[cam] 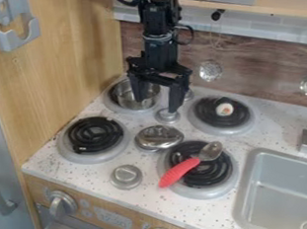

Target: Grab the red spoon and put it on top of the left bottom burner

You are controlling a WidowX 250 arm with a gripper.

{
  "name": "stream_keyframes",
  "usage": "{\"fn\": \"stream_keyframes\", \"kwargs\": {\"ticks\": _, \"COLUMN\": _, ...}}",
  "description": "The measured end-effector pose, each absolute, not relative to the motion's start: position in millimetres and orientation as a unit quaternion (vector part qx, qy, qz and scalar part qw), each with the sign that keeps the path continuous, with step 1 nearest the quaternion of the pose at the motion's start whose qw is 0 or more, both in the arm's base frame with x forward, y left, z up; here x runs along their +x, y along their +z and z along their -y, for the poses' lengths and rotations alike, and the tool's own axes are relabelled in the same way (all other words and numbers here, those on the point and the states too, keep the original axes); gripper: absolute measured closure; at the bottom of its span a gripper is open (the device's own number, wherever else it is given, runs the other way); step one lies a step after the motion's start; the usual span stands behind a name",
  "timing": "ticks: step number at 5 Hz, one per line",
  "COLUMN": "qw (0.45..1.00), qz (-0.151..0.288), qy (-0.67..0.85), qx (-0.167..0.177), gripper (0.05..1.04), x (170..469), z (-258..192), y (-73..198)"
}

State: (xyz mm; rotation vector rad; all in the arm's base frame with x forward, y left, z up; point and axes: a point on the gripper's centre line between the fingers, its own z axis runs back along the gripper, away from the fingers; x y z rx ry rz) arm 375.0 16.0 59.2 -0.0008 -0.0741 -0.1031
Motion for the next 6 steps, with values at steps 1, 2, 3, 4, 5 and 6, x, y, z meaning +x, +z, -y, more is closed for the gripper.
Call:
{"fn": "stream_keyframes", "kwargs": {"ticks": 1, "qw": 0.998, "qz": 0.014, "qy": -0.055, "qx": -0.003, "gripper": 0.084, "x": 371, "z": -14, "y": 43}}
{"fn": "stream_keyframes", "kwargs": {"ticks": 2, "qw": 0.996, "qz": -0.005, "qy": -0.092, "qx": -0.008, "gripper": 0.084, "x": 375, "z": 1, "y": 23}}
{"fn": "stream_keyframes", "kwargs": {"ticks": 3, "qw": 0.99, "qz": 0.004, "qy": -0.144, "qx": -0.007, "gripper": 0.084, "x": 384, "z": 30, "y": 4}}
{"fn": "stream_keyframes", "kwargs": {"ticks": 4, "qw": 0.982, "qz": -0.009, "qy": -0.188, "qx": 0.016, "gripper": 0.084, "x": 388, "z": 49, "y": -28}}
{"fn": "stream_keyframes", "kwargs": {"ticks": 5, "qw": 0.971, "qz": -0.024, "qy": -0.229, "qx": 0.057, "gripper": 0.084, "x": 391, "z": 61, "y": -52}}
{"fn": "stream_keyframes", "kwargs": {"ticks": 6, "qw": 0.969, "qz": -0.017, "qy": -0.237, "qx": 0.068, "gripper": 0.084, "x": 393, "z": 63, "y": -55}}
